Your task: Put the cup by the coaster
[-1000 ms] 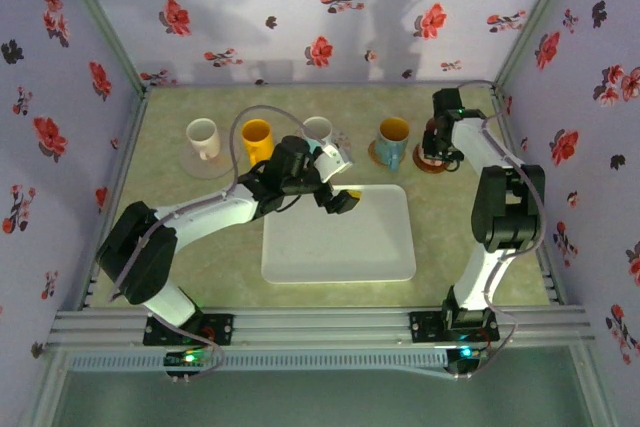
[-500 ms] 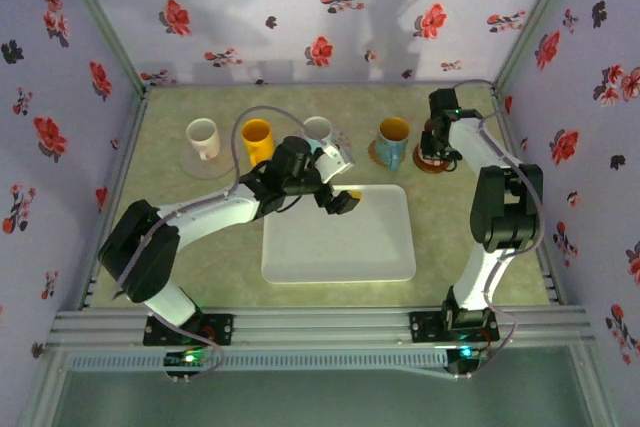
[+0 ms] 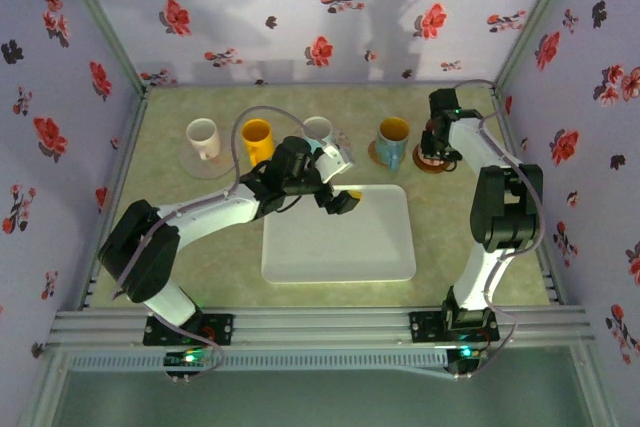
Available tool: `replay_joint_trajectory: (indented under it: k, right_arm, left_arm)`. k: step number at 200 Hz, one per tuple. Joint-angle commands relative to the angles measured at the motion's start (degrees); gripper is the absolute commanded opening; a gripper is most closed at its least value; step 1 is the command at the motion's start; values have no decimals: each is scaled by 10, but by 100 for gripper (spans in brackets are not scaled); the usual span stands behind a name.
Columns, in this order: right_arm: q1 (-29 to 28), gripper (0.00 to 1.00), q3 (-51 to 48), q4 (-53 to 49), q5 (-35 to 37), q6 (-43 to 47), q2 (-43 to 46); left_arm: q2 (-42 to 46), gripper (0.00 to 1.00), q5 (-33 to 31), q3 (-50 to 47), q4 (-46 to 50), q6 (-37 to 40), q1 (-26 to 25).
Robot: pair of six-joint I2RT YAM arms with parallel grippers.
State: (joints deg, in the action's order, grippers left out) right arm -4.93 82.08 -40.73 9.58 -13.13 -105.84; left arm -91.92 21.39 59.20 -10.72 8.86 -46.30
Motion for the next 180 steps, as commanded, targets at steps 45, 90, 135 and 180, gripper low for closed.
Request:
replay_joint_trajectory:
  k: [45, 90, 135, 180]
  right_arm:
    - [-3, 37, -2, 6, 19, -15, 14]
    - [-3, 48, -7, 8, 17, -23, 28]
    - [-4, 64, -15, 11, 13, -36, 55]
    - [-4, 81, -24, 13, 7, -37, 89]
  left_arm:
    - [-2, 100, -1, 14, -13, -11, -5]
    - [-2, 100, -1, 16, -13, -12, -5]
    - [6, 100, -3, 30, 6, -12, -5]
    - [21, 100, -22, 45, 19, -3, -5]
